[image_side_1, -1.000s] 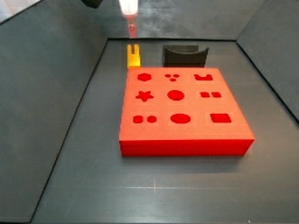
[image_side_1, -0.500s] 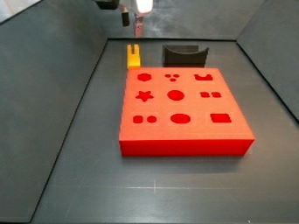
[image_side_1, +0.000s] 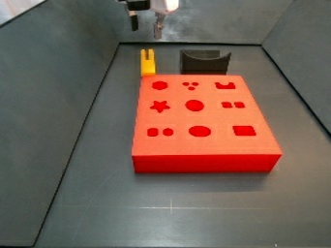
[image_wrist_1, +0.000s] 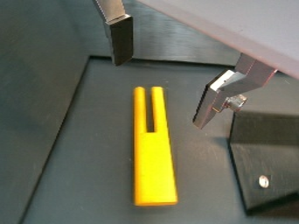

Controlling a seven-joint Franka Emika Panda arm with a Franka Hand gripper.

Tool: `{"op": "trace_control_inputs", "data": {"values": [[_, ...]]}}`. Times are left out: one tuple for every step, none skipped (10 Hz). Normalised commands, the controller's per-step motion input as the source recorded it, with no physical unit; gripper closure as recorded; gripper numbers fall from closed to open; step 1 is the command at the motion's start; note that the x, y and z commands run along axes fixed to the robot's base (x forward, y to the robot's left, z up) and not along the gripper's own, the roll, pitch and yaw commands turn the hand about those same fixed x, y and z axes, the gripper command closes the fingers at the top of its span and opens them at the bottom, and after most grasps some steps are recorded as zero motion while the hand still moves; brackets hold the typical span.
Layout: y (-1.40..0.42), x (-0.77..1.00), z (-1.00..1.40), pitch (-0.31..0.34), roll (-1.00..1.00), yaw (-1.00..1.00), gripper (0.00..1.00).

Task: Pick up the square-circle object. Move up. Rotate the square-circle object. Place the square-circle object on the fixture. Regrasp the square-circle object. Move to above the board. Insert the square-circle object.
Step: Rotate the square-circle object.

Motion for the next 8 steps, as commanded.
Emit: {"op": "trace_control_inputs", "data": {"values": [[0.0, 0.03, -0.02, -0.017, 0.0, 1.0, 0.0], [0.0, 0.03, -0.02, -0.018, 0.0, 1.0, 0.0], [0.0, 0.03, -0.02, -0.021, 0.01, 1.0, 0.0], [0.0, 0.03, -0.02, -0.024, 0.01, 1.0, 0.0], [0.0, 0.03, -0.02, -0.028, 0.01, 1.0, 0.0], [0.0, 0.03, -0.02, -0.031, 0.01, 1.0, 0.0], [0.0, 0.03, -0.02, -0.039, 0.01, 1.0, 0.0], [0.0, 0.03, -0.03, -0.047, 0.01, 0.9, 0.0]]}}
